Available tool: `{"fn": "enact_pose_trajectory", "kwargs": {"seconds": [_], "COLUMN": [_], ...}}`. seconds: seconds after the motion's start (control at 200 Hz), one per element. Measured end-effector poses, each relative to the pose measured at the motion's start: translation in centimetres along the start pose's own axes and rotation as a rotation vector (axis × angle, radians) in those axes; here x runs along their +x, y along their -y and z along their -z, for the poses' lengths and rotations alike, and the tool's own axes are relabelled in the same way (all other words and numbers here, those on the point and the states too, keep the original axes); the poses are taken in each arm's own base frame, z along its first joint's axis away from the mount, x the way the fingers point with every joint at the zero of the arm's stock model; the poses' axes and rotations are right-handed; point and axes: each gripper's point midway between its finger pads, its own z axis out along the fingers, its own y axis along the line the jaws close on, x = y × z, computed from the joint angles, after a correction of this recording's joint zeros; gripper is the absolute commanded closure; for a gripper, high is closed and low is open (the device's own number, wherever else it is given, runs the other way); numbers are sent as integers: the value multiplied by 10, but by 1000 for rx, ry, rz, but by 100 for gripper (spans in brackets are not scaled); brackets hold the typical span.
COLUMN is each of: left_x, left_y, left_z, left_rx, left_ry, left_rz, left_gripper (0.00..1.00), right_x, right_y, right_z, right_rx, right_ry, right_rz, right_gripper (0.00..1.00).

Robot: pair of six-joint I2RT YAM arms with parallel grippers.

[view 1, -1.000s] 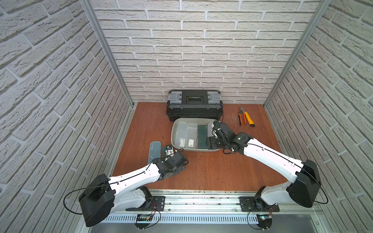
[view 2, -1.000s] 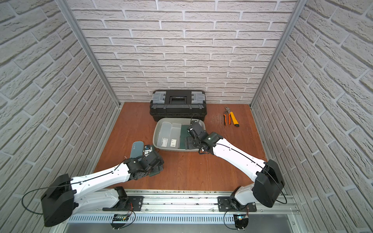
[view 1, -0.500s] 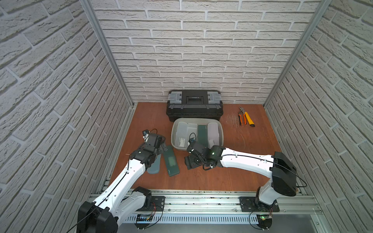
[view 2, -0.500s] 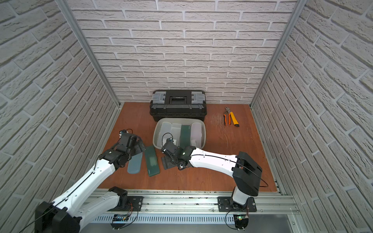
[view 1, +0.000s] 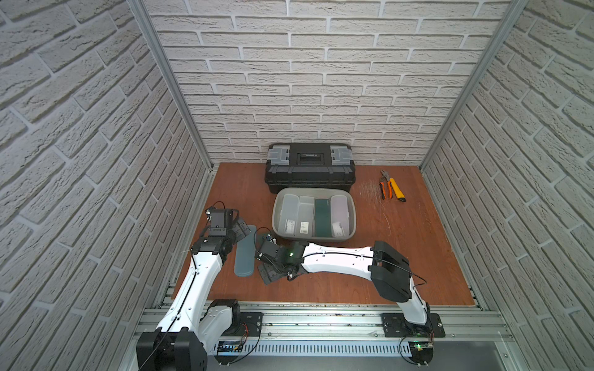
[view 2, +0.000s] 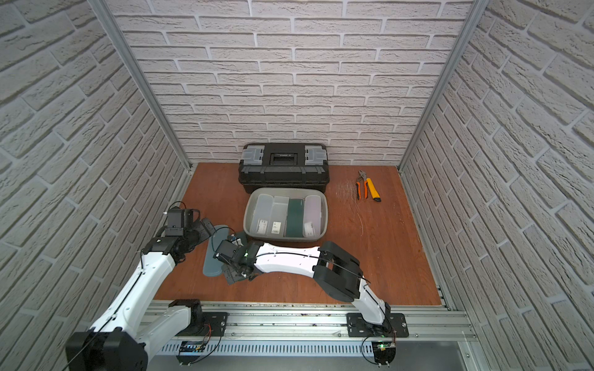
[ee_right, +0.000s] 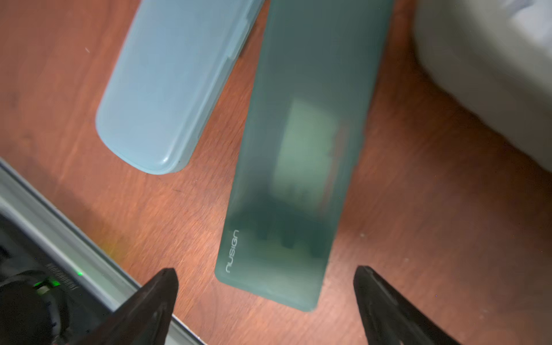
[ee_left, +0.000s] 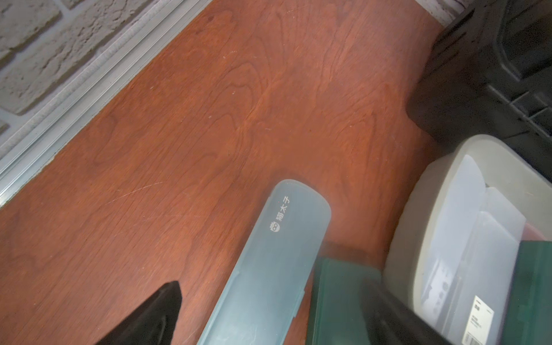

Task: Put the pencil case into the storage box
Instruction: Pick up the pencil case from the center of the board.

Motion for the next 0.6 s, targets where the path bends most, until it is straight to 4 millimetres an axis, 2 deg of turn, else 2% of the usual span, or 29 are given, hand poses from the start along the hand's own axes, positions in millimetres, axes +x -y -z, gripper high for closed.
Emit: {"fn": "enact_pose_trajectory", "kwargs": {"seconds": [0.165,0.34,0.465,0.6], "left_x": [1,-1,-3,-8], "left_y": [1,4,6,9], "left_z": [0,5,11,22], "left_rx": [16,38,59,90], "left_ry": [-11,1,16,48], "left_rz": [7,10,15,21], "left_gripper": [2,1,1,1], "right_x": [8,18,19,22], "right_y": [3,11,11,14], "right_z": [-22,-30,-31,-34], "right_rx": [51,86,84,93], "right_ry": [-59,-97,-95,-95], "right_rz": [19,24,22,26], "right_gripper": [5,9,15,26]}}
